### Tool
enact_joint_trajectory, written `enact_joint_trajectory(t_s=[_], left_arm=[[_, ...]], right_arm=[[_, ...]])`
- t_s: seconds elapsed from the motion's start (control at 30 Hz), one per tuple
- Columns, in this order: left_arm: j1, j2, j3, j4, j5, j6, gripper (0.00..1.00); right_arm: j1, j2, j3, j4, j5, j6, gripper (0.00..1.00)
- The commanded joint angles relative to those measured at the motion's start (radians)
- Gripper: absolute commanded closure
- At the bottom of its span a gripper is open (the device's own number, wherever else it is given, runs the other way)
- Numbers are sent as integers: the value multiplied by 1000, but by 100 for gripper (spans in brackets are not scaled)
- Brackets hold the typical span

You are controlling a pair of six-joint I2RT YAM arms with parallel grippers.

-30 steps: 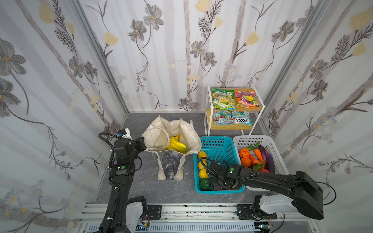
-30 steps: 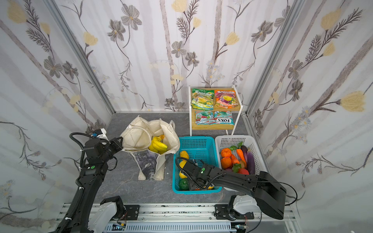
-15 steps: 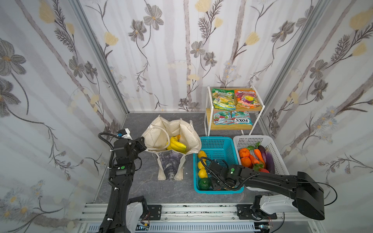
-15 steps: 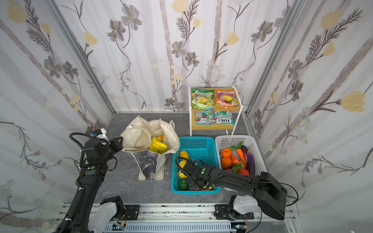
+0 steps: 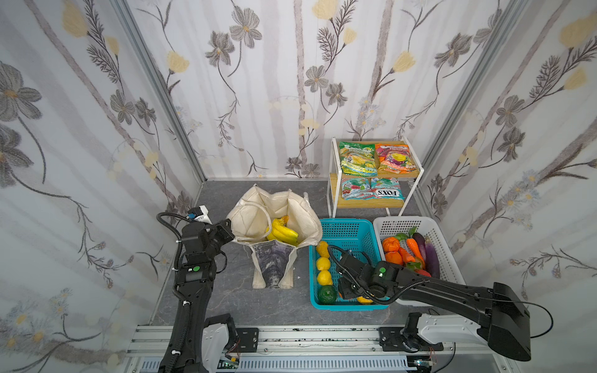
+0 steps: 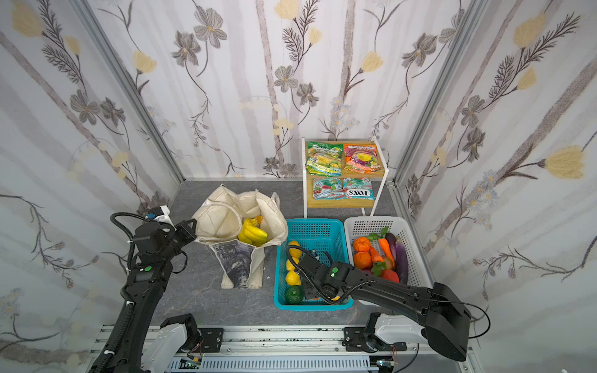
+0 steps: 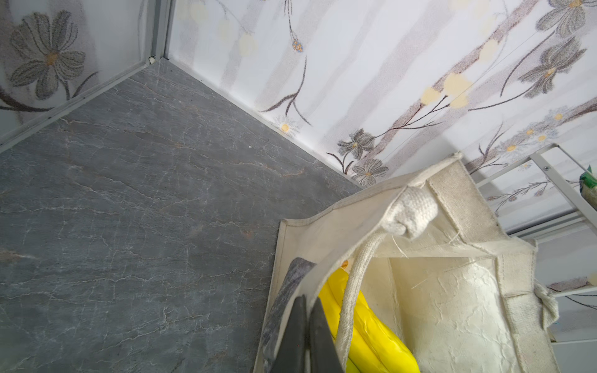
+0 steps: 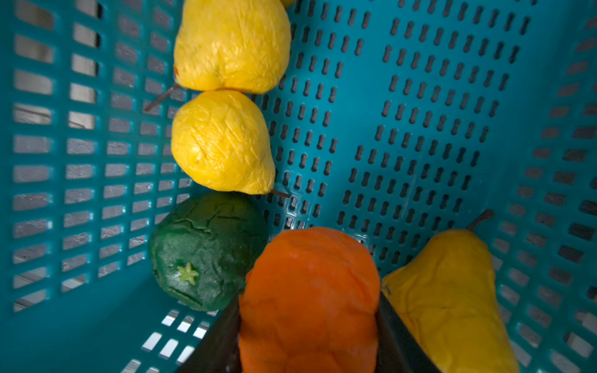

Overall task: Place the food into the grocery bag and tie it
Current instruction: 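Lower the right gripper and grasp the orange in the teal basket, then lift the orange with the right gripper and lower it into the bag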

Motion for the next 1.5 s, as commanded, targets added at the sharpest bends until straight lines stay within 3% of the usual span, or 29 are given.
enact_joint_trajectory(t_s=[0.0,0.27,0.4,0.67,1.03,1.3,1.47], left_arm=[[2,-3,-3,28,2,14,100],[3,-4,-2,28,2,11,100],[2,15,6,29,6,7,100],[2,26,10,29,14,-1,100],[1,45,22,34,31,-18,100],[1,49,20,35,35,-19,100],[2,53,25,36,41,-24,100]], right_arm=[[-23,-35,37,-35,75,7,48],[-110,-101,167,-78,135,-70,48],[-131,-62,317,-67,187,-133,48],[-131,132,633,33,158,-251,49],[-76,488,975,86,170,-311,48],[-38,716,1122,121,155,-333,48],[-41,848,1178,92,259,-296,47]])
